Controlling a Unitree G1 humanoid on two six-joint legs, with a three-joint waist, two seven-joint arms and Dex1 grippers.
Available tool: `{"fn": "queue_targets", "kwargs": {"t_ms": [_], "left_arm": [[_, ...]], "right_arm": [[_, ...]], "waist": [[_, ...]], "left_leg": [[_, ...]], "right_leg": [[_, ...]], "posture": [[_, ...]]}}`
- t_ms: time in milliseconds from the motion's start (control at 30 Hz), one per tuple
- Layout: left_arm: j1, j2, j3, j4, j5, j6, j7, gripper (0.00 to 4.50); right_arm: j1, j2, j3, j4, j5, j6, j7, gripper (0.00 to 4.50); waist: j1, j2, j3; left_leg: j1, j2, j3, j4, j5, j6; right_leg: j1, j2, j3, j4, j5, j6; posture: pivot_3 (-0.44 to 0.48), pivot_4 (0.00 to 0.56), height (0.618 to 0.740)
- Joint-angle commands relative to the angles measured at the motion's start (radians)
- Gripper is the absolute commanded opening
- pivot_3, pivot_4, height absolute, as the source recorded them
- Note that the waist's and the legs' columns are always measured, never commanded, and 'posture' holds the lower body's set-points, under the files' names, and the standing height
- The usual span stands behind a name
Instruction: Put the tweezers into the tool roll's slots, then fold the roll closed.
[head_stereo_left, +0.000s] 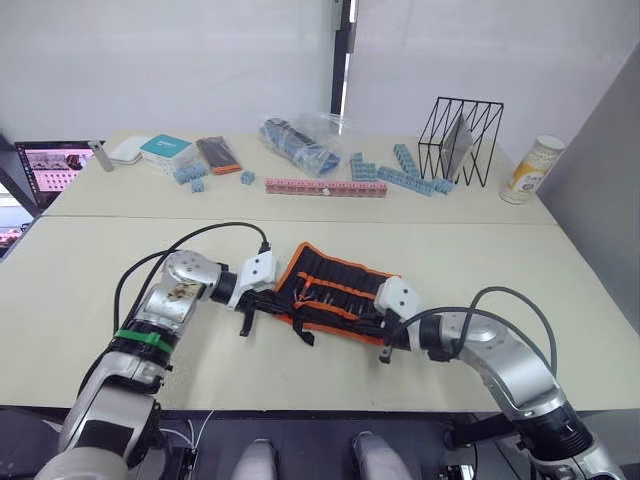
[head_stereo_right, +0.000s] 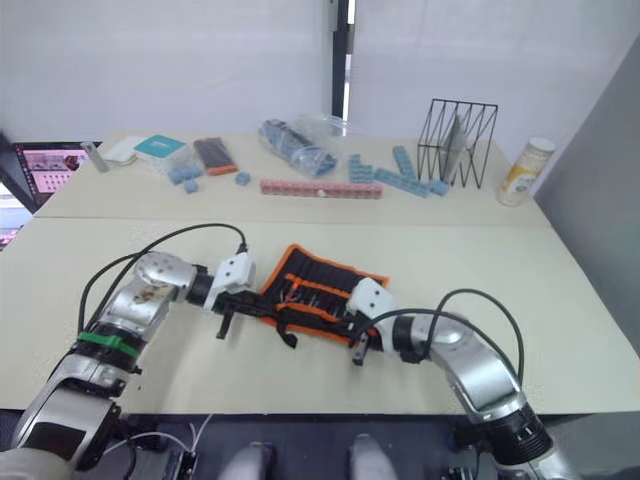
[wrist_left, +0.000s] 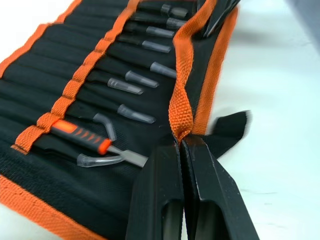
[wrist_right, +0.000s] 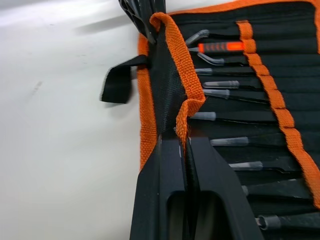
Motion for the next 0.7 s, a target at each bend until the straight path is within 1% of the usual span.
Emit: {"fn": "queue_targets", "kwargs": {"t_ms": [33, 233, 333, 433, 567, 633, 700], "left_arm": [[-0.079, 0.002, 0.004, 0.113, 0.076, -0.056, 0.091, 0.03], [-0.148, -0.063, -0.006, 0.245, 0.114, -0.101, 0.182, 0.03], [-0.156, -0.079, 0.008, 0.268, 0.098, -0.08, 0.188, 0.96], [-0.159, -0.085, 0.02, 0.278, 0.095, -0.074, 0.194, 1.97], [-0.169, -0.083, 0.067, 0.288, 0.076, -0.061, 0.217, 3.28], [-0.171, -0.079, 0.105, 0.275, 0.045, -0.042, 0.211, 3.95], [-0.166, -0.081, 0.153, 0.246, -0.002, -0.023, 0.204, 4.5]], "right_arm": [[-0.025, -0.029, -0.044, 0.057, -0.03, -0.012, -0.021, 0.0], [-0.064, -0.004, -0.046, 0.154, -0.067, -0.075, -0.082, 0.0], [-0.079, 0.005, -0.053, 0.206, -0.079, -0.106, -0.108, 0.0], [-0.096, 0.022, -0.078, 0.253, -0.077, -0.13, -0.13, 0.89], [-0.097, 0.023, -0.114, 0.259, -0.073, -0.156, -0.135, 2.27], [-0.101, 0.047, -0.168, 0.242, -0.032, -0.165, -0.15, 2.96], [-0.108, 0.068, -0.219, 0.217, -0.004, -0.173, -0.172, 3.56]], "waist": [[0.0, 0.0, 0.0], [-0.003, 0.0, 0.0], [-0.005, 0.0, 0.0], [-0.004, 0.0, 0.0], [-0.004, 0.0, 0.0], [-0.004, 0.0, 0.0], [-0.005, 0.0, 0.0]], "left_leg": [[0.0, 0.0, 0.0, 0.0, 0.0, 0.0], [0.0, 0.0, 0.0, 0.0, 0.0, 0.0], [-0.001, 0.0, 0.0, -0.001, 0.0, 0.0], [0.0, 0.0, 0.0, -0.001, 0.0, 0.0], [-0.001, 0.0, 0.0, -0.001, 0.0, 0.0], [-0.001, 0.0, 0.0, -0.001, 0.0, 0.0], [-0.001, 0.0, 0.0, -0.001, 0.0, 0.0]], "right_leg": [[0.0, 0.0, 0.0, 0.0, 0.0, 0.0], [0.0, 0.0, 0.0, -0.001, 0.0, 0.001], [0.0, 0.0, 0.0, -0.001, 0.0, 0.001], [0.0, 0.0, 0.0, -0.001, 0.001, 0.001], [0.0, 0.0, 0.0, -0.001, 0.001, 0.001], [0.0, 0.0, 0.0, -0.001, 0.001, 0.001], [0.0, 0.0, 0.0, -0.001, 0.001, 0.001]], "posture": [[0.0, 0.15, 0.74], [0.0, 0.15, 0.74], [0.0, 0.15, 0.74], [0.0, 0.15, 0.74], [0.0, 0.15, 0.74], [0.0, 0.15, 0.74], [0.0, 0.15, 0.74]]}}
